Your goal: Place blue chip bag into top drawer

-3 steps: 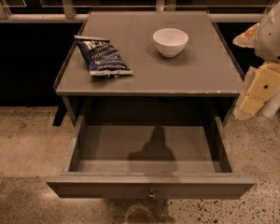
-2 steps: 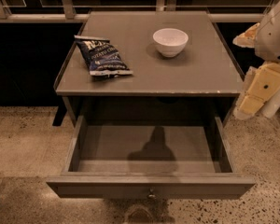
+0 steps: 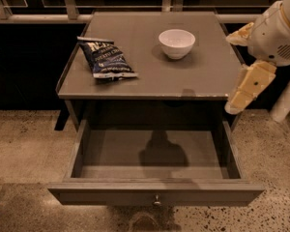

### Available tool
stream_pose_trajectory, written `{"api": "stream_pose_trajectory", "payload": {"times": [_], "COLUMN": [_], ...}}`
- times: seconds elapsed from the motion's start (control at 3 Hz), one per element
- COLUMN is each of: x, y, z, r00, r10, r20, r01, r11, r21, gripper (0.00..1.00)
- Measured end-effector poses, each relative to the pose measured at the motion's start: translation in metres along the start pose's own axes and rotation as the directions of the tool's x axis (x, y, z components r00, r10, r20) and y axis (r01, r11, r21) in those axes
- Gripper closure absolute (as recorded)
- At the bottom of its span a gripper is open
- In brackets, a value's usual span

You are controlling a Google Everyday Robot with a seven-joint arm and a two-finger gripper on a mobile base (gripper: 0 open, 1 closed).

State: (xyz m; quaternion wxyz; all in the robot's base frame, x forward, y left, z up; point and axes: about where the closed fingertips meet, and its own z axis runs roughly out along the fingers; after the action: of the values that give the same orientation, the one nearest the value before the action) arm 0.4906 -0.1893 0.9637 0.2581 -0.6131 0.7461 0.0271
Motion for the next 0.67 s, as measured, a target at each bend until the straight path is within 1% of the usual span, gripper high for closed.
{"api": "stream_pose_trajectory", "payload": {"times": [0.33, 0.67], "x": [-0.032, -0.076], "y": [-0.014, -0.036], "z": [0.041, 0.076], "r00": [0.992, 0.974], "r10": [-0.038, -0.072], "r20": [0.119, 0.216], "r01": [0.04, 0.068], "r11": [0.9991, 0.9973], "r21": [-0.016, 0.027], "gripper": [0.0, 0.0]}}
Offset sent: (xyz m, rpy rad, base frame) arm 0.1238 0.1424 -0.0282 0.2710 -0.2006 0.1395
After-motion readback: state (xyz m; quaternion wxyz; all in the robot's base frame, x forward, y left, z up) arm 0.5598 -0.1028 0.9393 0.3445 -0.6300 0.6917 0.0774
